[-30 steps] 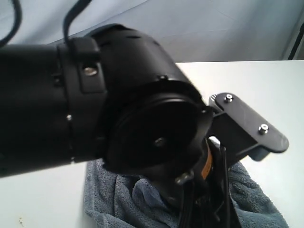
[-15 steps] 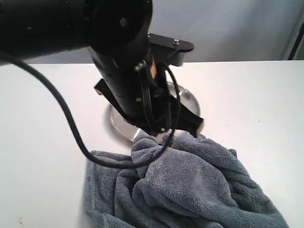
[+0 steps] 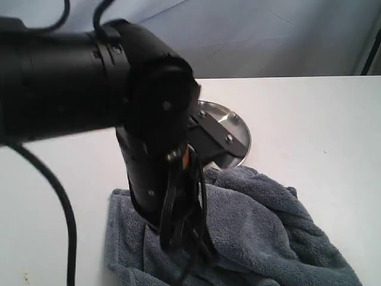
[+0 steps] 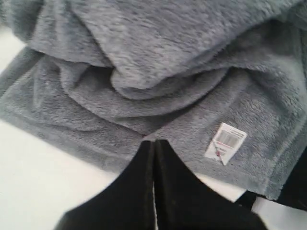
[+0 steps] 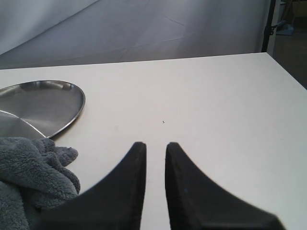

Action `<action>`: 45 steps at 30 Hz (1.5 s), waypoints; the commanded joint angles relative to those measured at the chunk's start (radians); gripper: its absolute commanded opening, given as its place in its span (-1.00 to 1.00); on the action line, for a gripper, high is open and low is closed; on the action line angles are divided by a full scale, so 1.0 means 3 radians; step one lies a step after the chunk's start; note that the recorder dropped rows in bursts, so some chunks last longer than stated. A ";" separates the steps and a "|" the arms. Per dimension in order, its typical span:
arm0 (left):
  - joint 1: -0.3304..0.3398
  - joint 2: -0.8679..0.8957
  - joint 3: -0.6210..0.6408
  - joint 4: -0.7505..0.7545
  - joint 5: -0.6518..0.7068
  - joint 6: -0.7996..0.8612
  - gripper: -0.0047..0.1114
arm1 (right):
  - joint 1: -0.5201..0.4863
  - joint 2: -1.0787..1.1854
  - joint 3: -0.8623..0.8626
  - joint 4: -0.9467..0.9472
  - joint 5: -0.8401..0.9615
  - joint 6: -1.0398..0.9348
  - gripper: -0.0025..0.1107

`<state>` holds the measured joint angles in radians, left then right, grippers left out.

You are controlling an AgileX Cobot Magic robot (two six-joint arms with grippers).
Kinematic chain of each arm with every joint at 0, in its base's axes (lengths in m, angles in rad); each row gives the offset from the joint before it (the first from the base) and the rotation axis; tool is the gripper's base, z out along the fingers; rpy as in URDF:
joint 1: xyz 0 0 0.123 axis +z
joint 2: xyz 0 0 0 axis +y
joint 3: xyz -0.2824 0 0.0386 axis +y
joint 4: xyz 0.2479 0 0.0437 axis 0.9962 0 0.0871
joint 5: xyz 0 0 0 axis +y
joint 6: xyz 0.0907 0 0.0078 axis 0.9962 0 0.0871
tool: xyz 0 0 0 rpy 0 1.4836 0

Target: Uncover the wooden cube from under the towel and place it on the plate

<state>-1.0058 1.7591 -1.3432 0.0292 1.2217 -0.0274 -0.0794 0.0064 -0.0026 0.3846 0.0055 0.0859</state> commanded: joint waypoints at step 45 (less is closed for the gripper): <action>0.0408 -0.1441 0.1954 -0.0337 -0.2418 -0.0923 -0.92 | 0.0000 -0.0021 0.0009 0.0016 0.0039 0.0013 -0.90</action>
<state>-0.8611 1.3878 -0.8428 -0.0593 0.6003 -0.3026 -0.0794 0.0064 -0.0026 0.3846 0.0055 0.0859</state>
